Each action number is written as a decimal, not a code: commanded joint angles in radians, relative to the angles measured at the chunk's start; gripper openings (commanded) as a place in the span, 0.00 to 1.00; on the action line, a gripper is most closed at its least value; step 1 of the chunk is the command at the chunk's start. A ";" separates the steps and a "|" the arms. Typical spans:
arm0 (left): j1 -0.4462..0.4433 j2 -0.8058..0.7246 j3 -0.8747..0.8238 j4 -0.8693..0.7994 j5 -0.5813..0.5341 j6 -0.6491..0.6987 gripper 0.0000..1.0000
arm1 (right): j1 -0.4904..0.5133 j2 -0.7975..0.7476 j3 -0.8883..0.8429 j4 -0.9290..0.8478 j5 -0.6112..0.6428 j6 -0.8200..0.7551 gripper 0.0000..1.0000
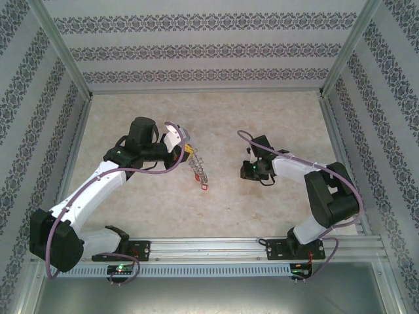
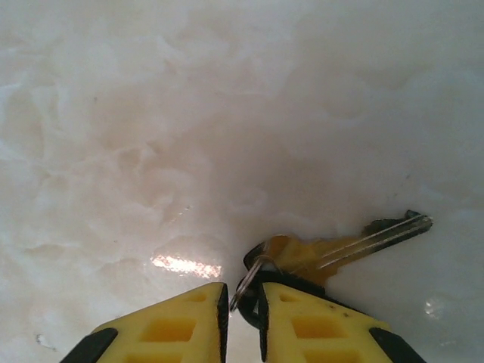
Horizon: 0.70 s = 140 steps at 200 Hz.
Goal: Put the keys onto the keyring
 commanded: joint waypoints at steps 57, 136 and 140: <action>0.011 -0.025 0.003 0.049 0.031 -0.008 0.00 | 0.038 0.019 0.073 -0.109 0.152 -0.007 0.22; 0.010 -0.025 0.005 0.048 0.032 -0.010 0.00 | 0.049 0.031 0.079 -0.099 0.137 0.016 0.22; 0.011 -0.024 0.005 0.047 0.032 -0.009 0.00 | 0.049 0.031 0.078 -0.097 0.137 0.015 0.22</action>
